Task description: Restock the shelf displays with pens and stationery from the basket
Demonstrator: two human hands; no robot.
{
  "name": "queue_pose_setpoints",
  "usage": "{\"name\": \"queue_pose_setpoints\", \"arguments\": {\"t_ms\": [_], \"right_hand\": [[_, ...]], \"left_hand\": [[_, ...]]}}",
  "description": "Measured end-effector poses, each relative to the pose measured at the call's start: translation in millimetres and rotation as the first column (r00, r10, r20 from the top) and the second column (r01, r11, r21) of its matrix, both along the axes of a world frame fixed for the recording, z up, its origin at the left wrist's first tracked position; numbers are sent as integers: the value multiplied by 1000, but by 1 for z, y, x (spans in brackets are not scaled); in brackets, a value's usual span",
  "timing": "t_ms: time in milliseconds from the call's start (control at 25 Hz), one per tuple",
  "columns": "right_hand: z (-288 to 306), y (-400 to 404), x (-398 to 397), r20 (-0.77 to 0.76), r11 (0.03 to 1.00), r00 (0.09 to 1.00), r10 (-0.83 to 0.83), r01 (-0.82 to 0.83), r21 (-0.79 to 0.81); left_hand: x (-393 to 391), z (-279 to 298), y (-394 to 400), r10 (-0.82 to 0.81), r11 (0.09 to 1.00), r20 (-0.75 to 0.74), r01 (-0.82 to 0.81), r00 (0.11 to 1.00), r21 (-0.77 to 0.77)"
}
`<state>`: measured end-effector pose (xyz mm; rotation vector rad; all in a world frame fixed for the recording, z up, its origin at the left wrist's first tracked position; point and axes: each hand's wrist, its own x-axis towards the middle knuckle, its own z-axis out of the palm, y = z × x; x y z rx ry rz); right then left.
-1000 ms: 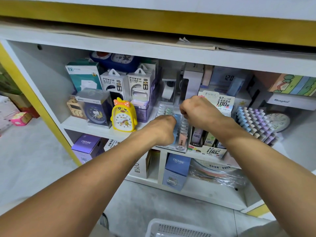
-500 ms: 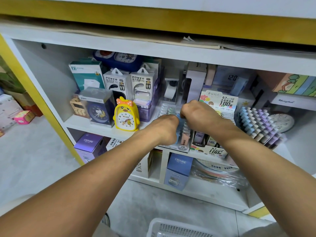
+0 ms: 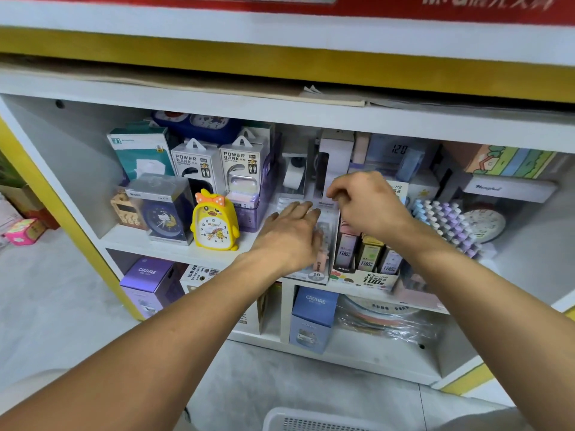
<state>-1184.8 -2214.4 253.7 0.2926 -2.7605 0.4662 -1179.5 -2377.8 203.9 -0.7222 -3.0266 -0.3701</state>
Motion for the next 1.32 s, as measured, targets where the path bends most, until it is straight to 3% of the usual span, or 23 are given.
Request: {"name": "queue_pose_setpoints", "arguments": {"t_ms": [120,320,440,560,680,760,880,920,1000,1120,1320], "right_hand": [[-9,14,24,-67,995,998,-10,17,100],[-35,25,52,304,966,947,-107,27,257],[-48,23,58,300,936,942,-148,35,352],[-46,23,60,265,937,955,-131,31,349],[-27,32,64,260,981,965,-18,-33,192],[-6,46,67,157,1000,988,1,-1,-4],[23,83,76,32,919,984,-177,176,-352],[25,95,81,30,902,972,-234,229,-366],[18,111,91,89,925,956,-279,292,-244],[-5,116,102,213,968,944,-253,248,46],[-27,115,102,197,943,948,-251,194,270]], "left_hand": [[0,-17,12,-37,996,78,44,996,-81],[-1,-31,21,-30,992,73,39,997,-123],[-1,-33,23,-14,990,58,21,998,-137],[-1,-30,24,-14,991,77,24,997,-129],[-1,-19,25,-6,998,84,11,996,-65],[-1,-10,28,23,999,14,-23,1000,29],[6,3,40,38,975,-161,-1,986,221],[11,6,46,19,966,-206,35,978,255],[20,9,59,-43,966,-230,99,972,237],[31,4,80,-155,980,-178,174,972,95],[33,-6,99,-188,982,-146,181,971,-59]]}}
